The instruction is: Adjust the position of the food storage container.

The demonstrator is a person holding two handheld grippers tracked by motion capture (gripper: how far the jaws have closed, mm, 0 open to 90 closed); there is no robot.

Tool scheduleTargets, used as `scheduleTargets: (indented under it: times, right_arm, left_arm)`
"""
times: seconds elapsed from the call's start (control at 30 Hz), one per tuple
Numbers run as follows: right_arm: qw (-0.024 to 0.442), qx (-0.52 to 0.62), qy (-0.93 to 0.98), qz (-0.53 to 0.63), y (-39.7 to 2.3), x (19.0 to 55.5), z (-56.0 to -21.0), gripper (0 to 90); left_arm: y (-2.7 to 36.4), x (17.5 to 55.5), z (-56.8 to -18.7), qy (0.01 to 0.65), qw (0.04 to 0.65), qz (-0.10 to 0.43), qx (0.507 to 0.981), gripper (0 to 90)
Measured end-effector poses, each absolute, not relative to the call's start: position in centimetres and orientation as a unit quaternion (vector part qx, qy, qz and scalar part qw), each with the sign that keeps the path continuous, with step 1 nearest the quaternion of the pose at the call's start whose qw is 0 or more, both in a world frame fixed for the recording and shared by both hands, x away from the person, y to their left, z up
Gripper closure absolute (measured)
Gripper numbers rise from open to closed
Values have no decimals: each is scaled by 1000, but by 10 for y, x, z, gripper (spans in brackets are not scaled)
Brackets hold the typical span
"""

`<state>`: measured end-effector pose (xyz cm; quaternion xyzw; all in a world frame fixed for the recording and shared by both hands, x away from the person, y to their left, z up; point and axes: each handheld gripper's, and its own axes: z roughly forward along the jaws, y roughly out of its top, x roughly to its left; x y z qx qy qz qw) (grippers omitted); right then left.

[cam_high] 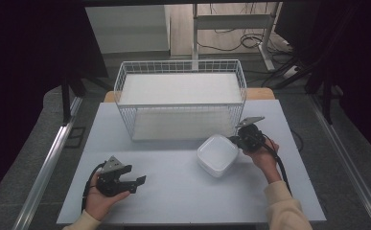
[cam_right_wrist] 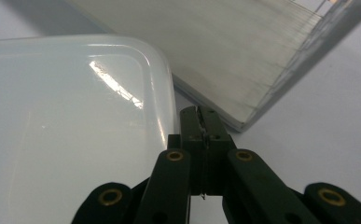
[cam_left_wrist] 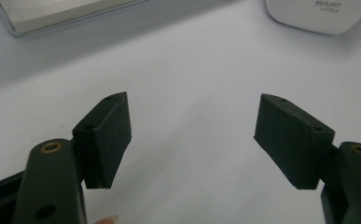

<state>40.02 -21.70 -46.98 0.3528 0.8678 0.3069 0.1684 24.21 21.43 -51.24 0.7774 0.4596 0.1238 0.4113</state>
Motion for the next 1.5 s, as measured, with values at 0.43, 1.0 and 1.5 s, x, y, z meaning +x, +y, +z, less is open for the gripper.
scheduleTargets:
  times: [0.43, 1.0, 1.5]
  right_arm:
    - [150, 305, 888, 310, -177, 388, -470, 899]
    - [123, 238, 910, 318, -114, 362, -472, 899]
    - [116, 289, 887, 340, -157, 318, -466, 899]
  left_arm:
    - [217, 242, -511, 460, 413, 127, 776, 264]
    - [225, 243, -508, 469, 419, 131, 766, 264]
    - [229, 243, -507, 467, 423, 132, 765, 265]
